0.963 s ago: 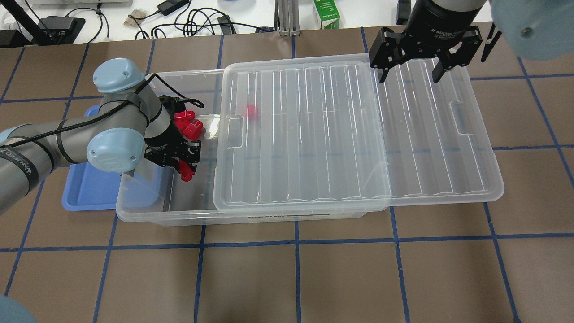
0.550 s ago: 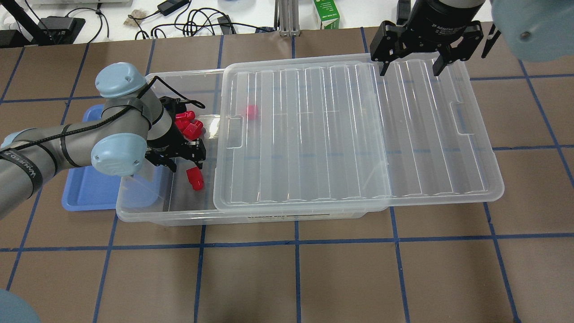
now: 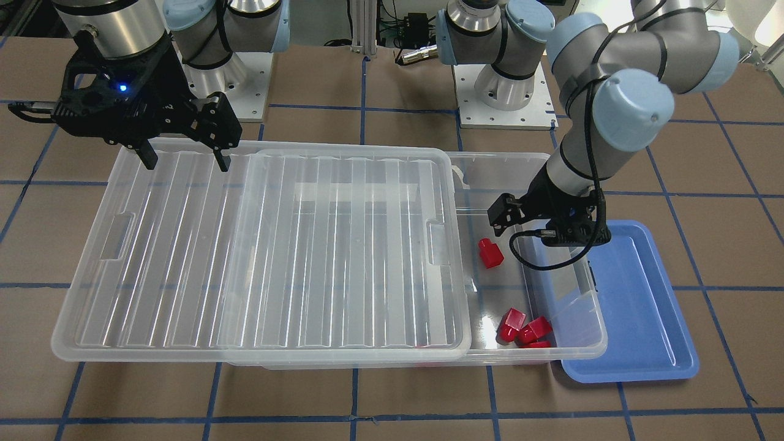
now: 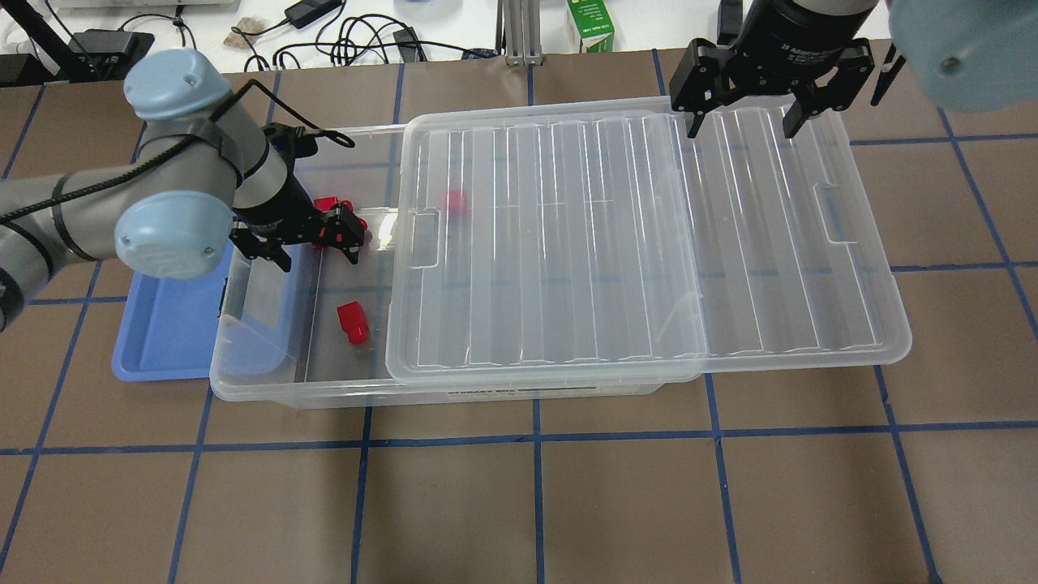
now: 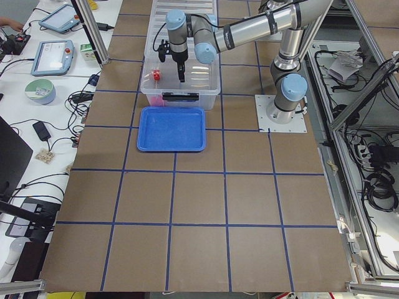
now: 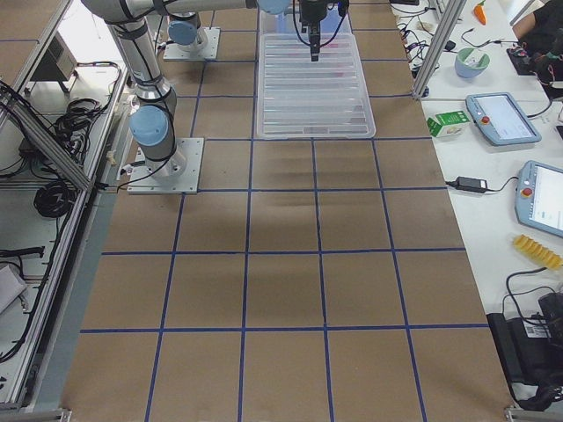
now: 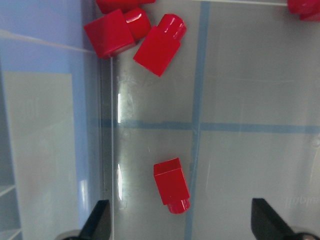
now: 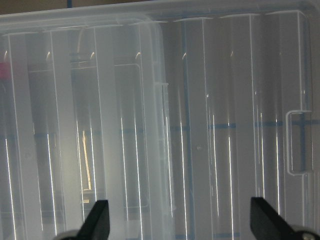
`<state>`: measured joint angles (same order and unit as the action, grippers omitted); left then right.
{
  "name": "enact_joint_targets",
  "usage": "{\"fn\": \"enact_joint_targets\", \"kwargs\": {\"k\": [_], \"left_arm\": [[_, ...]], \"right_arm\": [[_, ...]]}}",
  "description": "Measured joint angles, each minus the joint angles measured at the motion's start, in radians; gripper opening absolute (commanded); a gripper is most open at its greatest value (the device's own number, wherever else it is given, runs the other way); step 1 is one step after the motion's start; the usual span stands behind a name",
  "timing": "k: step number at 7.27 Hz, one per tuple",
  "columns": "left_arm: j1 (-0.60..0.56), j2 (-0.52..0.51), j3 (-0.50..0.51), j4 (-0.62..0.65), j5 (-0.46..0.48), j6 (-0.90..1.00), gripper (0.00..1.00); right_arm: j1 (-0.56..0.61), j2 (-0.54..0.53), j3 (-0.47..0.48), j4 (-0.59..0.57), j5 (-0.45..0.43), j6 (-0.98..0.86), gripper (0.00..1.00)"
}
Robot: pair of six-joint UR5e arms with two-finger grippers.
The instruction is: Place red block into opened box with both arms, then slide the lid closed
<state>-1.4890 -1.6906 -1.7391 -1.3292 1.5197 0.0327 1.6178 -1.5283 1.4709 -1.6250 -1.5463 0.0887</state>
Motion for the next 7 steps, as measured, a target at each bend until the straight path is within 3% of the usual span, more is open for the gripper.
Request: {"fn": "enact_joint_targets", "kwargs": {"k": [3,7], "left_arm": [[-0.056,0.099,0.146,-0.188,0.064,-0.019,1.0],[-0.045,0.158,0.172,-0.226,0.085,0.004,1.0]], "right_arm": [[-0.003,0.0,0.0,-0.001,0.0,-0.006,1.0],[-0.014,0.001,0.0,0.0,-0.003,-0.012,1.0]]}}
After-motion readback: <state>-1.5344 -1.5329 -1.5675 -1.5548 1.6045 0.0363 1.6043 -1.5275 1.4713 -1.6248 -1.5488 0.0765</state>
